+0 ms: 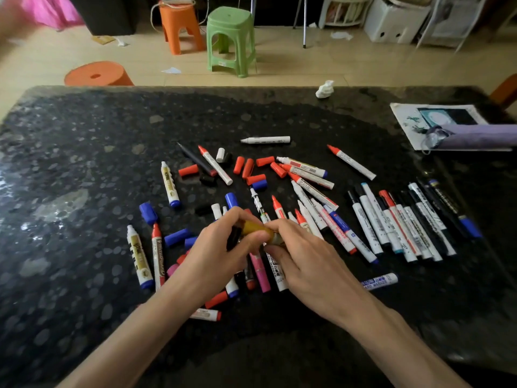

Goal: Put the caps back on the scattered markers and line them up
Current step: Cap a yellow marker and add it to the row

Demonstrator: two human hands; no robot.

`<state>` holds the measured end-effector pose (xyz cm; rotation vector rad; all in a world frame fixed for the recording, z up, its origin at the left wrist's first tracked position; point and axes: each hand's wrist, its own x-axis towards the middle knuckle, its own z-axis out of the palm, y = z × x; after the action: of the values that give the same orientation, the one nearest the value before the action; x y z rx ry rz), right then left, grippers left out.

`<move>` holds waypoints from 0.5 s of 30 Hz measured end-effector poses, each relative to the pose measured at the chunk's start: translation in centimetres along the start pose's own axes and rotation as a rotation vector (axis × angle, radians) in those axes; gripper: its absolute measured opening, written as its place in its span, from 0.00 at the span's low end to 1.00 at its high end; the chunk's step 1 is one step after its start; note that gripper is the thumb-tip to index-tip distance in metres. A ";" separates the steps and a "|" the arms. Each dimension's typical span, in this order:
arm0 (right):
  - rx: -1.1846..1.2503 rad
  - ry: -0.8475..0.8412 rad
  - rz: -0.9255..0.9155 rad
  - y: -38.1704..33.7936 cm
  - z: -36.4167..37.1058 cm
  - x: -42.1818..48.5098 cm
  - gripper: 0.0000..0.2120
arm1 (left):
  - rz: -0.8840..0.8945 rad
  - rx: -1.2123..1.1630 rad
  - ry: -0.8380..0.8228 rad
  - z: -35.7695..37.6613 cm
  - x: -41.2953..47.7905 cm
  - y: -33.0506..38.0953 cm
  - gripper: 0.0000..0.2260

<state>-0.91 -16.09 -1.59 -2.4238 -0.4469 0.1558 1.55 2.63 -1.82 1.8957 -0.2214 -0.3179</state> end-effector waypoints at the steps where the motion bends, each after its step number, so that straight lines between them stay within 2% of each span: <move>1: 0.085 -0.006 0.041 -0.1 -0.1 0.0 0.04 | -0.015 -0.010 0.006 -0.2 0.1 -0.1 0.12; 2: 0.143 0.013 0.059 -0.3 -0.2 0.0 0.07 | -0.019 0.014 0.021 -0.6 0.1 -0.1 0.13; 4: 0.279 0.076 0.097 -0.5 -0.5 0.3 0.18 | -0.036 0.015 0.070 -1.4 0.3 -0.2 0.12; 6: 0.403 0.124 0.171 -0.7 -0.8 0.7 0.28 | -0.118 -0.148 0.118 -1.5 0.3 -0.3 0.12; 10: 0.523 0.167 0.297 -0.1 -1.8 1.2 0.38 | -0.296 -0.415 0.157 -1.1 0.3 -0.1 0.11; 12: 0.555 0.168 0.339 0.4 -2.2 1.4 0.39 | -0.366 -0.520 0.196 -1.1 0.7 -0.4 0.09; 15: 0.560 0.181 0.371 0.8 -2.5 1.5 0.33 | -0.438 -0.620 0.275 -1.7 1.2 -0.7 0.06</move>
<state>1.28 -17.54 -0.16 -1.9182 0.1256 0.1897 3.23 3.97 -2.07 1.3317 0.4420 -0.3627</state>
